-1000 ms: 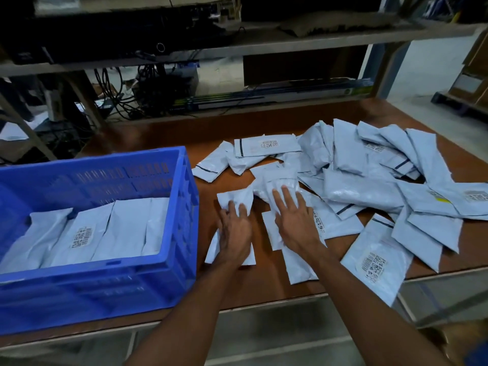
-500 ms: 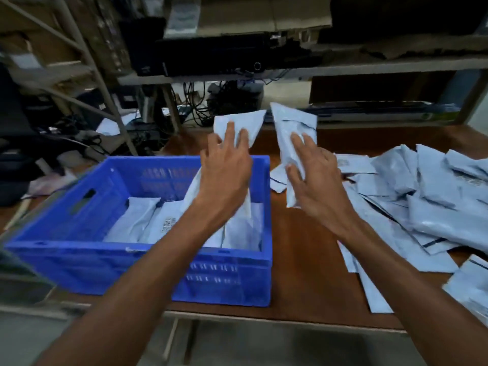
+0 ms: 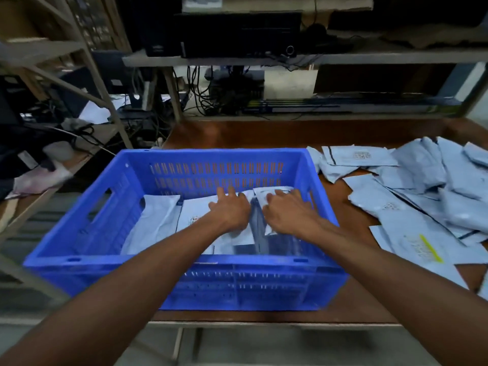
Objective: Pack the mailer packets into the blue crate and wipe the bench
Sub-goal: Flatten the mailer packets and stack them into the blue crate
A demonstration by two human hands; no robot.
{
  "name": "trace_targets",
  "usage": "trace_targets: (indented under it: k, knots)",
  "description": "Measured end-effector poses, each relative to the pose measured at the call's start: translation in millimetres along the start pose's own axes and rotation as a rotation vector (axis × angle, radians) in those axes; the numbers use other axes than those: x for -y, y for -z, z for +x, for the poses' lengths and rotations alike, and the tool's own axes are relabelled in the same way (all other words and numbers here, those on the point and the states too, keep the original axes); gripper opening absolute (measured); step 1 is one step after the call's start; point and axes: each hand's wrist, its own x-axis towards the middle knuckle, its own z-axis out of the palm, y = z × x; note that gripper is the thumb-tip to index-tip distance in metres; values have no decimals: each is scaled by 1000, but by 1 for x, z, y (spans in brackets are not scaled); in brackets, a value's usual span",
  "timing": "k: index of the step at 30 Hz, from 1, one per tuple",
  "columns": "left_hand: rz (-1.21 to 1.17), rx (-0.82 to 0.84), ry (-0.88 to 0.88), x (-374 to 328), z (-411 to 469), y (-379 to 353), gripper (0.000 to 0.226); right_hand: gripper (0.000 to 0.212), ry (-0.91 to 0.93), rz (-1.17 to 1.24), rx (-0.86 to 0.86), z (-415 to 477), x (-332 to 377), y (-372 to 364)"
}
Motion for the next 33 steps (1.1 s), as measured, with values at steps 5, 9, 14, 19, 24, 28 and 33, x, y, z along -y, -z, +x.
trace_targets:
  k: [5, 9, 14, 19, 24, 28, 33]
  knots:
    - [63, 435, -145, 8, 8, -4, 96, 96, -71, -176, 514, 20, -12, -36]
    - [161, 473, -197, 8, 7, -9, 97, 109, -43, -209, 590, 20, -10, -31]
    - [173, 401, -139, 9, 20, -16, 105, 98, 8, -234, 571, 15, -5, -20]
    - [-75, -96, -240, -10, 30, 19, 81, 35, 209, 76, -232, -9, -22, 43]
    - [-298, -445, -411, -98, 3, 64, 59, 34, 130, 338, -623, -67, -123, 97]
    - [-336, -392, -505, -198, -23, 69, 61, 30, -200, 328, -584, -120, -237, 71]
    - [-180, -95, -478, -307, -23, 23, 72, 41, -527, 300, -389, -183, -338, -21]
